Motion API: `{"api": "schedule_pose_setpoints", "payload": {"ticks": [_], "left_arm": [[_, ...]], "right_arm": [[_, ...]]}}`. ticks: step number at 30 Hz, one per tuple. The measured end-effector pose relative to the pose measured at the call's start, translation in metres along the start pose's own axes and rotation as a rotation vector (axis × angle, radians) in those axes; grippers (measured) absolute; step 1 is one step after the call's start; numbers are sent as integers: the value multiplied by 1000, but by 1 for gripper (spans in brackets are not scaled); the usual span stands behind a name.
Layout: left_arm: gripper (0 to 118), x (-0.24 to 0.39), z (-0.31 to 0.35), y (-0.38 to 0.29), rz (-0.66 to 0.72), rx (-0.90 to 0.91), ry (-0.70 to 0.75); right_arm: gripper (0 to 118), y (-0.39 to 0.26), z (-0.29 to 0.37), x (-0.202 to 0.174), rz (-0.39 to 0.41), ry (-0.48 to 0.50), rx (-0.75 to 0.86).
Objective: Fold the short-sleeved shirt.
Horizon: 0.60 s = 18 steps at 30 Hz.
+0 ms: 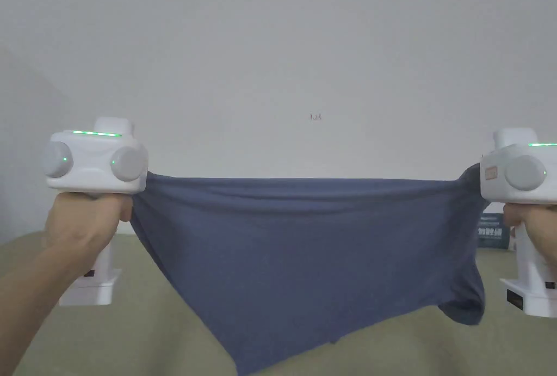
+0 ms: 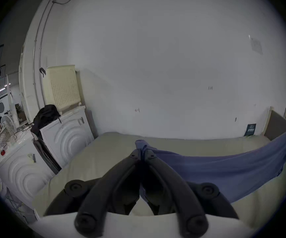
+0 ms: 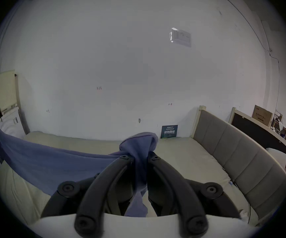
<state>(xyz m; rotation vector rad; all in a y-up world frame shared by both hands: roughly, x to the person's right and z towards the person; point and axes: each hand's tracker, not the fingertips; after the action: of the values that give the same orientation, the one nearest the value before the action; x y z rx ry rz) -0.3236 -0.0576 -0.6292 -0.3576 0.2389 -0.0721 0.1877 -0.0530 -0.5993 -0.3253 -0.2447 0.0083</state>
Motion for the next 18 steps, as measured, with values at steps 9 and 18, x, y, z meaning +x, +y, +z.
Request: {"api": "schedule_pose_setpoints", "payload": {"ticks": [9,18], "left_arm": [[3,17,-39,-119,-47,-143,0],[3,-19,33,-219,-53,-232,-97]], "right_arm": [[14,-127,-48,-5,36,13,-172],[14,-230,49,26,23,50,-216]]}}
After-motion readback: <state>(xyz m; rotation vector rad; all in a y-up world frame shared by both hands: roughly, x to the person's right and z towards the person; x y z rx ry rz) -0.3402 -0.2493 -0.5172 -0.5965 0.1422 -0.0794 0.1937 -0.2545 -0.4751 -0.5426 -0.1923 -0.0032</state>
